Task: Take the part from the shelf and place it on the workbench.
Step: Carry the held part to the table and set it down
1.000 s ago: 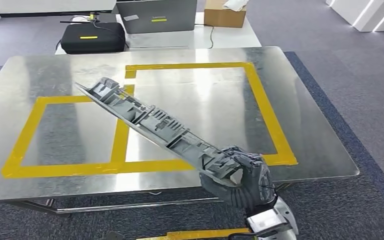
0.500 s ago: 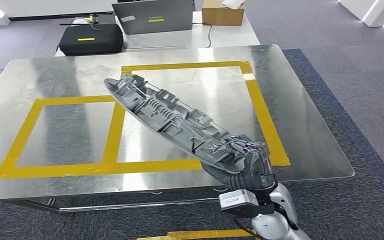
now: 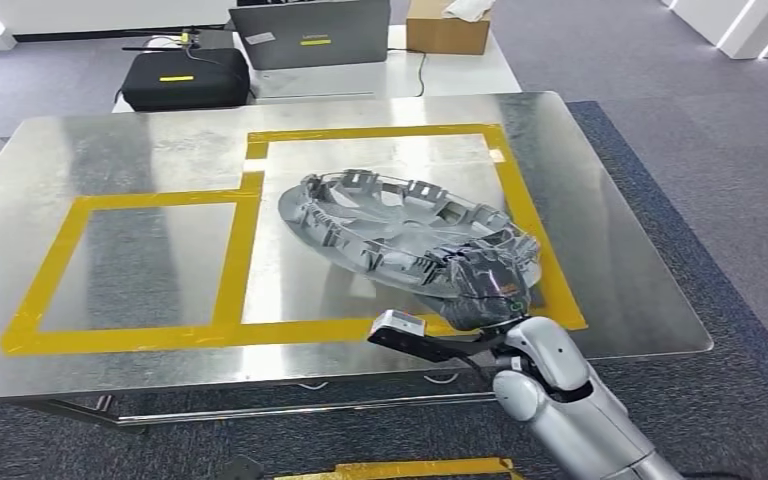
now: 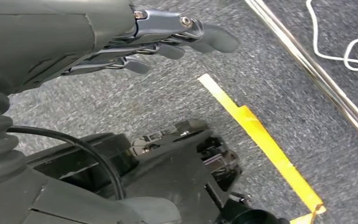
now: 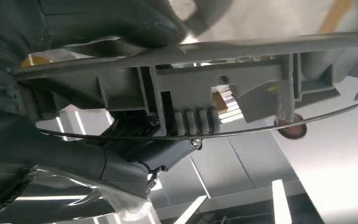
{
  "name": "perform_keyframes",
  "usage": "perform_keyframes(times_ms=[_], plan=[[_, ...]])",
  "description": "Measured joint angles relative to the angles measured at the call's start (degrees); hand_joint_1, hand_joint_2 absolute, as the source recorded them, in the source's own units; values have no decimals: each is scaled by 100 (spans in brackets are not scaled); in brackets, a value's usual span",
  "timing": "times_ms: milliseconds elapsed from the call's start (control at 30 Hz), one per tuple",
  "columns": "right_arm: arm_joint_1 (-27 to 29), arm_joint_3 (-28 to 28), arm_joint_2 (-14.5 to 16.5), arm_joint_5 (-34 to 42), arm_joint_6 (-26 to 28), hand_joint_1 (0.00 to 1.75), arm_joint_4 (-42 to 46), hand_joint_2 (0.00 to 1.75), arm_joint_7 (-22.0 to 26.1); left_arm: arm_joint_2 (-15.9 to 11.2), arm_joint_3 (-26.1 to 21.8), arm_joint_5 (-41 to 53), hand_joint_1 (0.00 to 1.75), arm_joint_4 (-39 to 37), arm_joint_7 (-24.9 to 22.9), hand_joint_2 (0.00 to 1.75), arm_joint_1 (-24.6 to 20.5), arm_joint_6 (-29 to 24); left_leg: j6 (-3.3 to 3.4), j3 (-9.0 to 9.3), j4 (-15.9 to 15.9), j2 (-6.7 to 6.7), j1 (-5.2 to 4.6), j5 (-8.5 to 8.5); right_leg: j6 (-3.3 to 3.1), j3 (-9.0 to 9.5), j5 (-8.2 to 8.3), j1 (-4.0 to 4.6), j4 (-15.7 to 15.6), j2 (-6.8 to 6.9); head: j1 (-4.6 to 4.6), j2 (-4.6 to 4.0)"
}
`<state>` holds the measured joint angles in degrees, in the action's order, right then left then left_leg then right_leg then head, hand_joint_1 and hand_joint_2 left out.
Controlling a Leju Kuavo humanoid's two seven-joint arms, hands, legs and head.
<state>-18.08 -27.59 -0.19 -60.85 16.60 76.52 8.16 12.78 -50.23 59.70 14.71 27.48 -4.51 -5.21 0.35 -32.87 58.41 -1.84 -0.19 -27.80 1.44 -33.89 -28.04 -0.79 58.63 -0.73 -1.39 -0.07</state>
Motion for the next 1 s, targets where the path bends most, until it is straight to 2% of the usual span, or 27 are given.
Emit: perform_keyframes(times_ms=[133,300,533,733,867,900,1000], plan=[[-656,-258,42,-417,-155,175,-1031,175,-206,-9,96,112,0,0,-55,175,-86,56,3,-2,5,-1,-1,2,6,2,6,-5,-1,1,-1,0],[-1345,-540,238,-639,-207,175,-2377,175,-355,-13,210,151,0,0,-89,175,-155,130,8,-5,6,-5,-4,5,8,1,7,-5,-1,8,-1,0],[-1940,-693,476,-743,-217,175,-3618,175,-495,-36,284,155,0,0,-217,175,-183,124,8,-5,6,-5,-4,5,8,0,6,-5,-1,7,-1,-1],[-2262,-761,729,-826,-207,175,-4294,175,-598,-47,327,166,0,0,-342,175,-217,80,8,-4,6,-4,-4,5,8,0,6,-5,-1,7,-1,-1],[-2323,-781,806,-824,-174,0,-4480,0,-580,-55,354,181,0,0,-366,175,-217,64,8,-4,6,-4,-5,5,8,0,6,-5,-1,6,-1,1],[-2325,-786,820,-820,-151,0,-4516,0,-560,-56,362,188,0,0,-378,175,-217,58,8,-5,6,-4,-5,5,8,0,6,-5,-1,7,-1,1],[-2306,-802,853,-788,-24,0,-4589,0,-484,-60,370,152,0,0,-402,44,-206,51,8,-5,6,-4,-5,5,8,0,6,-5,-1,8,-1,0]])
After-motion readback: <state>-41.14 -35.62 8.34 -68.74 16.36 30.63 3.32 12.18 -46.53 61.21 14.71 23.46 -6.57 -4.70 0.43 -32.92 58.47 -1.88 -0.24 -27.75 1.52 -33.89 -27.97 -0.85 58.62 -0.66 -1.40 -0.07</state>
